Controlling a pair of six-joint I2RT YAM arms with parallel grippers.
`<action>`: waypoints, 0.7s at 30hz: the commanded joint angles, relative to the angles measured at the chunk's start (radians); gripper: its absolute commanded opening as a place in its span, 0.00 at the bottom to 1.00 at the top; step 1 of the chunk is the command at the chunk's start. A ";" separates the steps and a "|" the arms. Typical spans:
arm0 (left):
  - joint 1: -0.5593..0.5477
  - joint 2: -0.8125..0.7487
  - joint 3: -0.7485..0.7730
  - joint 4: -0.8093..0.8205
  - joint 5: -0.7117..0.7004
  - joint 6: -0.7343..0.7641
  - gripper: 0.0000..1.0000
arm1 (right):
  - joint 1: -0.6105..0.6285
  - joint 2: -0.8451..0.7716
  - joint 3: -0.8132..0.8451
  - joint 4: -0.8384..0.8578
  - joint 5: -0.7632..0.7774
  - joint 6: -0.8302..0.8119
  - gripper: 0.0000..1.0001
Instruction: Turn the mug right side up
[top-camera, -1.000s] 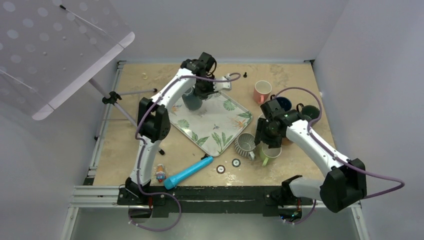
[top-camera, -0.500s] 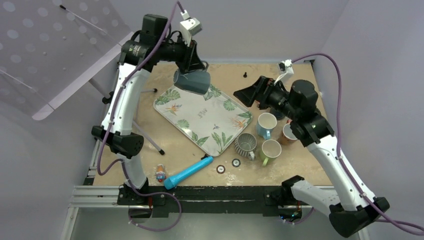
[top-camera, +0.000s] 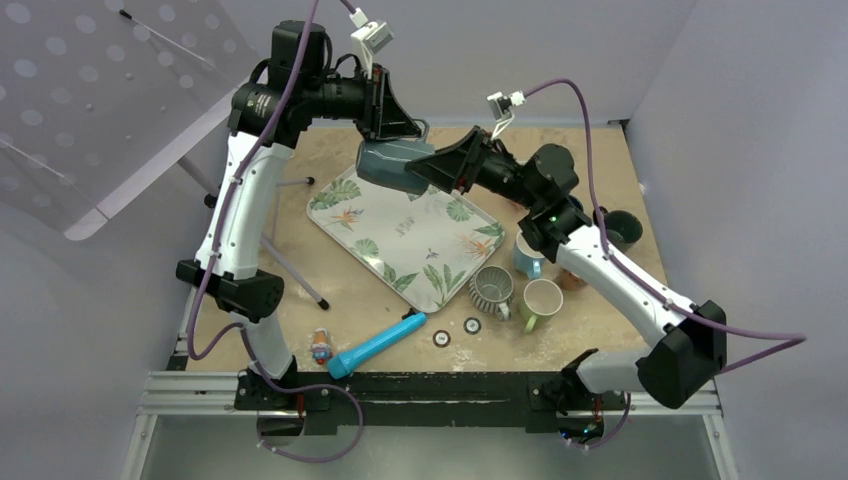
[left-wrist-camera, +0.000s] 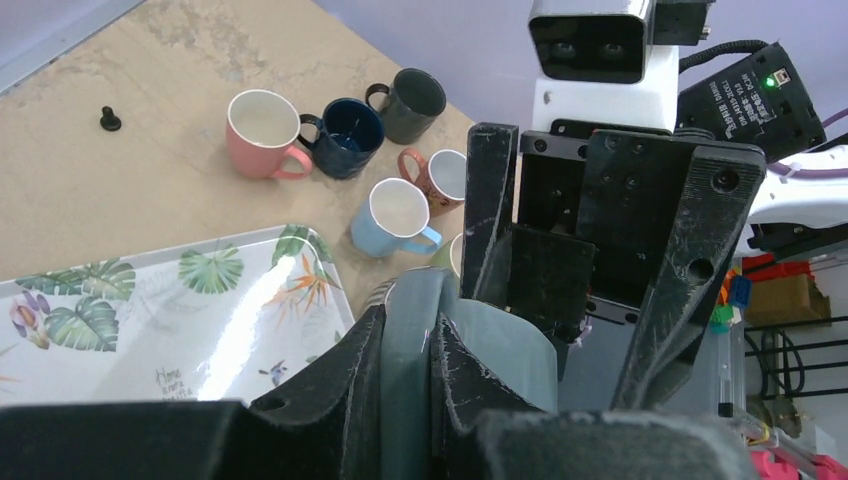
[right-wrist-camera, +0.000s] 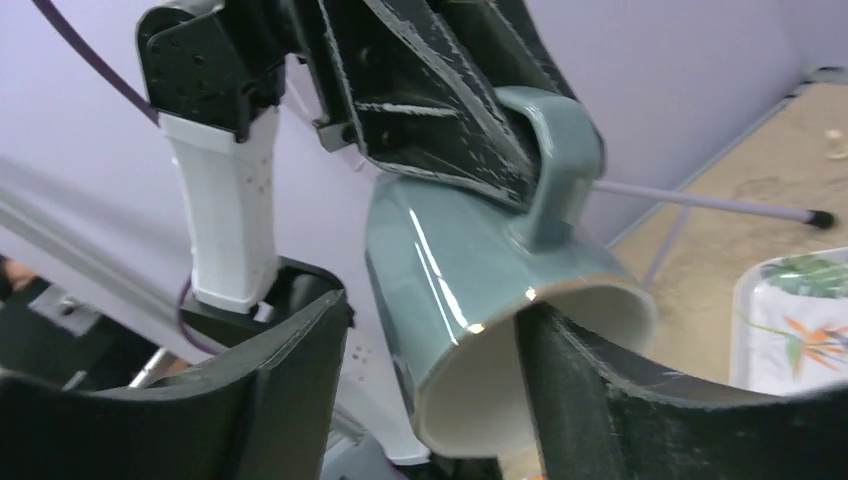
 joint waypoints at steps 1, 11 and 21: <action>-0.014 -0.024 -0.020 0.094 0.040 -0.063 0.00 | 0.013 0.028 0.086 0.140 -0.032 0.055 0.50; -0.011 -0.045 -0.019 -0.062 -0.381 0.163 1.00 | -0.144 -0.081 0.247 -0.712 0.304 -0.275 0.00; -0.011 -0.114 -0.213 -0.067 -0.586 0.329 1.00 | -0.529 0.005 0.427 -1.257 0.865 -0.607 0.00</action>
